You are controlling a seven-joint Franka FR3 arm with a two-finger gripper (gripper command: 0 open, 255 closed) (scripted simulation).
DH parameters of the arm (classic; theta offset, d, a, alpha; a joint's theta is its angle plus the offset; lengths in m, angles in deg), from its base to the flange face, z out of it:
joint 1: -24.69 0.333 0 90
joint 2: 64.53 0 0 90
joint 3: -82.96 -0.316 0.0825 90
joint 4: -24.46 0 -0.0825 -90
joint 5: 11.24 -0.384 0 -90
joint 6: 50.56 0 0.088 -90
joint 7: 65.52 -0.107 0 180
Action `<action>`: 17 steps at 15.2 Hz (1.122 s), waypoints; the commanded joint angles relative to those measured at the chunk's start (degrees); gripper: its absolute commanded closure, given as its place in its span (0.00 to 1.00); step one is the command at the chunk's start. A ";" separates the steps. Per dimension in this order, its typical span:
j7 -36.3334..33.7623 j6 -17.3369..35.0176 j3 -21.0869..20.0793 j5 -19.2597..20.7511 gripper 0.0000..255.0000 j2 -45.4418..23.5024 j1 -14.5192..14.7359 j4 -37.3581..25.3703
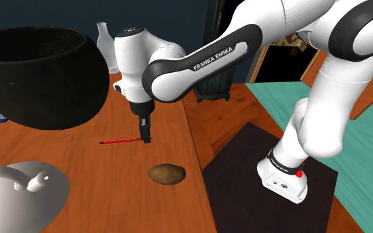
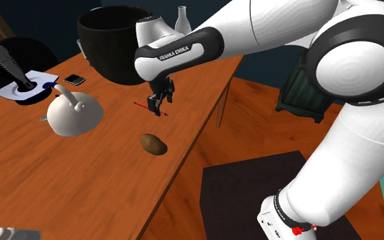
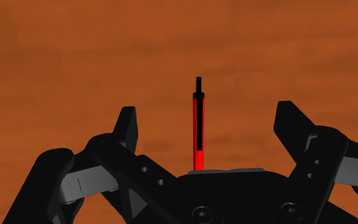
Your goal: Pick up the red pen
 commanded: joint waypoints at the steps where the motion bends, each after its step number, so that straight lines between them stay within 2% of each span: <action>1: 0.15 1.34 0.04 0.17 0.00 -0.46 -0.01 0.93; 7: -0.14 3.84 0.14 0.68 0.00 -1.69 0.10 2.26; 8: -0.09 3.74 0.16 0.67 1.00 -1.69 0.07 2.16; 17: -0.14 3.84 0.15 0.68 1.00 -1.69 0.10 2.26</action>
